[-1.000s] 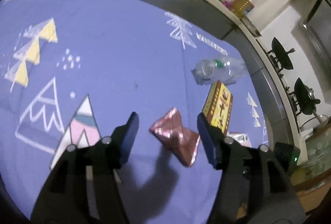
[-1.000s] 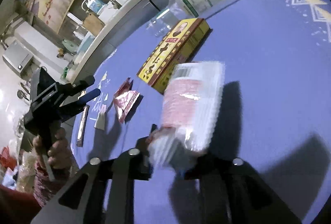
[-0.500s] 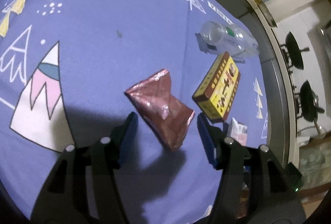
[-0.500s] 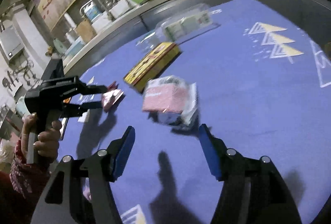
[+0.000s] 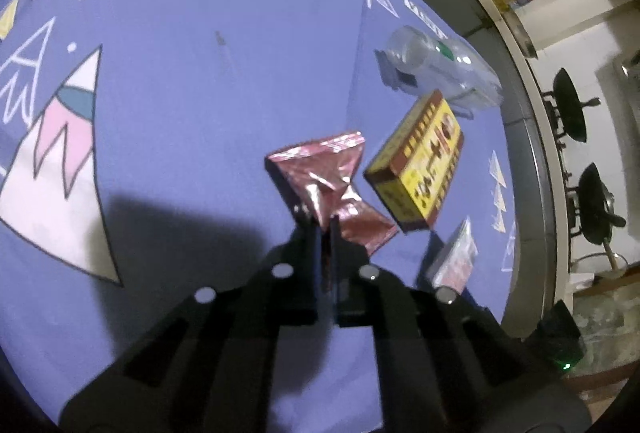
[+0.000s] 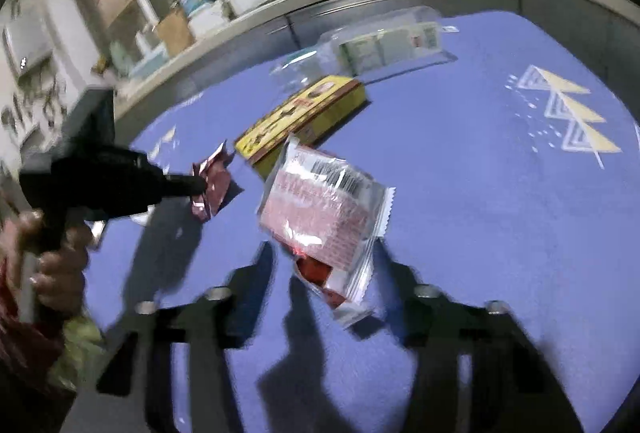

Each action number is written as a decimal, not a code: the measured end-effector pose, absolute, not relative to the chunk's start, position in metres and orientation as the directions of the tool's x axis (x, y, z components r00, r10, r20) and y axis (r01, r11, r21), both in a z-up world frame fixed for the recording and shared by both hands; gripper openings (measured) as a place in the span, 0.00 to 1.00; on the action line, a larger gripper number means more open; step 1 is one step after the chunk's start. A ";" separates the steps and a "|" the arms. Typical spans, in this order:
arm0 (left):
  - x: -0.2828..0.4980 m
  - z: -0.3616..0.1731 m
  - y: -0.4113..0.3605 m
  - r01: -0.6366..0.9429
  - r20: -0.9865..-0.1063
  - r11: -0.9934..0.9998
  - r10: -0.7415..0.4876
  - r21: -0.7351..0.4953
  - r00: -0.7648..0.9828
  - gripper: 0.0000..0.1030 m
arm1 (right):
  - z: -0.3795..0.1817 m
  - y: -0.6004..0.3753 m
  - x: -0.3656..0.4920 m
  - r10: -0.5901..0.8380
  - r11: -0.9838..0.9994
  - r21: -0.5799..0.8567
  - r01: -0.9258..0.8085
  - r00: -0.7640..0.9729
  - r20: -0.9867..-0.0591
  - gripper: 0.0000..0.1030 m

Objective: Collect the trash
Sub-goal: 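Lift the red-and-white packet with the right tool while the left tool lifts the pink foil wrapper, then carry packet and foil wrapper over the bin and open both tools, then move both open tools back over the yellow box and clear bottle, then grasp the yellow spice box with the left tool while the right tool grasps the clear bottle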

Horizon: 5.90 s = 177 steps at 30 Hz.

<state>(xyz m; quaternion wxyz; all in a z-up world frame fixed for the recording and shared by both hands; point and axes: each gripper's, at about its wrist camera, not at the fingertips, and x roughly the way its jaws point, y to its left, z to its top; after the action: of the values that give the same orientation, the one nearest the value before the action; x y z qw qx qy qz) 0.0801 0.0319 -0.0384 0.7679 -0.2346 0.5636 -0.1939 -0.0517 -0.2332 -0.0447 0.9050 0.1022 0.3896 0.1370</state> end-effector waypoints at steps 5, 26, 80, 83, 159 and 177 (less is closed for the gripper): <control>0.067 -0.033 0.028 0.058 -0.757 0.795 -0.594 -0.603 0.270 0.02 | -0.042 -0.235 -0.056 0.352 0.932 0.311 -0.185 0.664 -0.660 0.11; 0.068 0.025 -0.174 0.465 -0.703 0.650 -0.707 -0.601 0.081 0.02 | -0.018 -0.381 -0.091 0.212 0.855 0.509 0.099 0.829 -0.517 0.08; 0.059 -0.007 -0.162 0.534 -0.774 0.808 -0.497 -0.248 0.392 0.46 | -0.028 -0.400 -0.043 0.206 0.763 0.611 0.213 0.815 -0.542 0.59; 0.060 -0.010 -0.132 0.483 -0.779 0.845 -0.456 -0.228 0.431 0.46 | -0.028 -0.370 -0.039 0.229 0.791 0.583 0.184 0.795 -0.562 0.59; 0.049 -0.035 0.006 0.332 -0.743 0.876 -0.476 -0.350 0.471 0.89 | -0.047 -0.219 -0.050 0.438 0.823 0.566 -0.047 0.687 -0.580 0.94; 0.068 0.009 -0.006 0.510 -0.688 0.842 -0.476 -0.177 0.548 0.90 | -0.043 -0.220 -0.052 0.399 0.856 0.515 -0.041 0.685 -0.610 0.79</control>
<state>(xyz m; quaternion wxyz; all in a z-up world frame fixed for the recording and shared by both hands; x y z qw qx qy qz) 0.0681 -0.0058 0.0095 0.8794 0.0221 0.3841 -0.2805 -0.0524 -0.2196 -0.0433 0.8865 0.2375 0.3771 0.1241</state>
